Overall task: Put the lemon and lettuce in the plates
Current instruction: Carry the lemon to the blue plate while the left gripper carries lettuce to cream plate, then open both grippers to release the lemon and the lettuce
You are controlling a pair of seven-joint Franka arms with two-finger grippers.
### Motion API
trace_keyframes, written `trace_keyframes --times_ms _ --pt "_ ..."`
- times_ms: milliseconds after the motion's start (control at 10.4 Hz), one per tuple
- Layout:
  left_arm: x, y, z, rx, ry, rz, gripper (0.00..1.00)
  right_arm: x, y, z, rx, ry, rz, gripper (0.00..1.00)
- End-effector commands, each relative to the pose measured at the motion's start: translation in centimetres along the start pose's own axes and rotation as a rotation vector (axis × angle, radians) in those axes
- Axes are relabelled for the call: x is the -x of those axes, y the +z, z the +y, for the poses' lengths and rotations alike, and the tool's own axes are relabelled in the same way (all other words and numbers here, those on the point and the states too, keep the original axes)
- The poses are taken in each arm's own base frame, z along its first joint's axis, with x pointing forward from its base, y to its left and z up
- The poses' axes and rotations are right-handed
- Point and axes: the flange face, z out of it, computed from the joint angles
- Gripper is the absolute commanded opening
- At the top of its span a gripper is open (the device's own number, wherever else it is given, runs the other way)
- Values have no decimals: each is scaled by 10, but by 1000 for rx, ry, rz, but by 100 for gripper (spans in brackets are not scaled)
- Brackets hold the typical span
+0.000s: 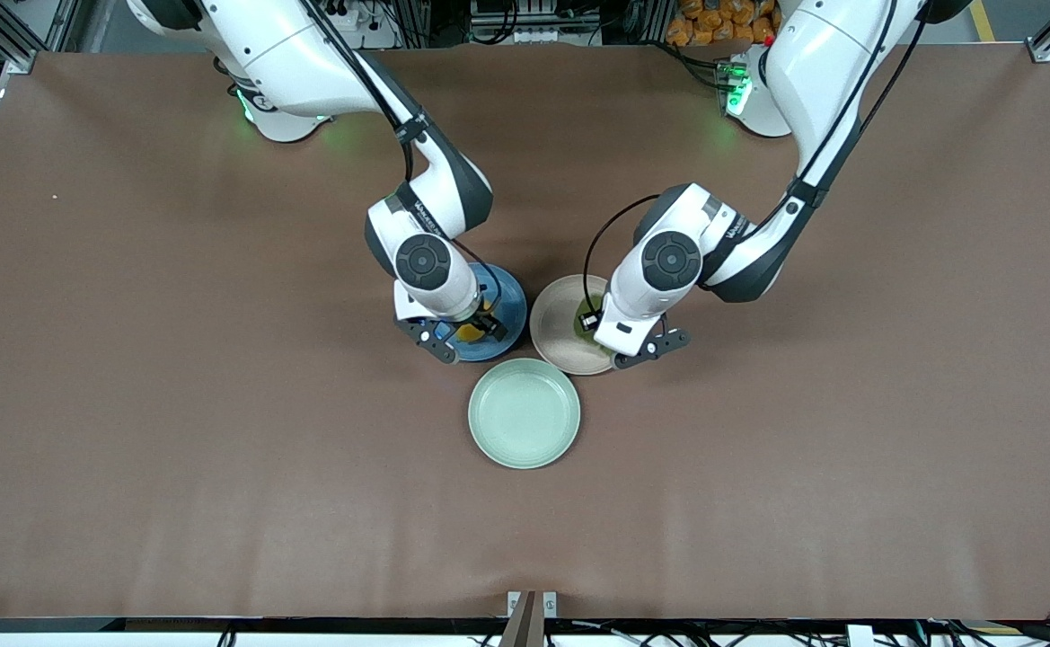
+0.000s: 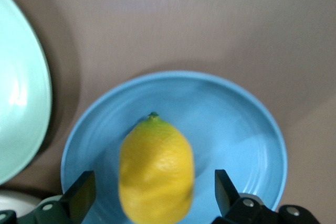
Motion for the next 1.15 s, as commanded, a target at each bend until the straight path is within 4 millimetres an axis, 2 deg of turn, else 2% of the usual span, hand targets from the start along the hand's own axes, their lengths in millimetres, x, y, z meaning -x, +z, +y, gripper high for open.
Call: trace_keyframes --times_ms 0,192,288,480,576,768,1056 --pt "-2 -61 1 26 -45 90 100 -52 -31 28 51 -88 21 100" --pt "-4 -117 -9 -6 -10 189 100 -101 -50 54 54 -128 23 100" --pt "-3 -139 -12 -33 29 243 100 -125 -57 69 59 -163 12 100" --pt "-12 -184 -20 -62 70 267 100 -184 -70 111 52 -186 -5 100" --pt "-14 -201 -23 -86 128 263 100 -216 -73 136 44 -145 -7 100" --pt "-20 -240 -44 -103 178 276 100 -258 -81 176 40 -161 -11 100" --pt "-27 -293 -92 -151 290 262 100 -325 -92 255 16 -268 -30 100"
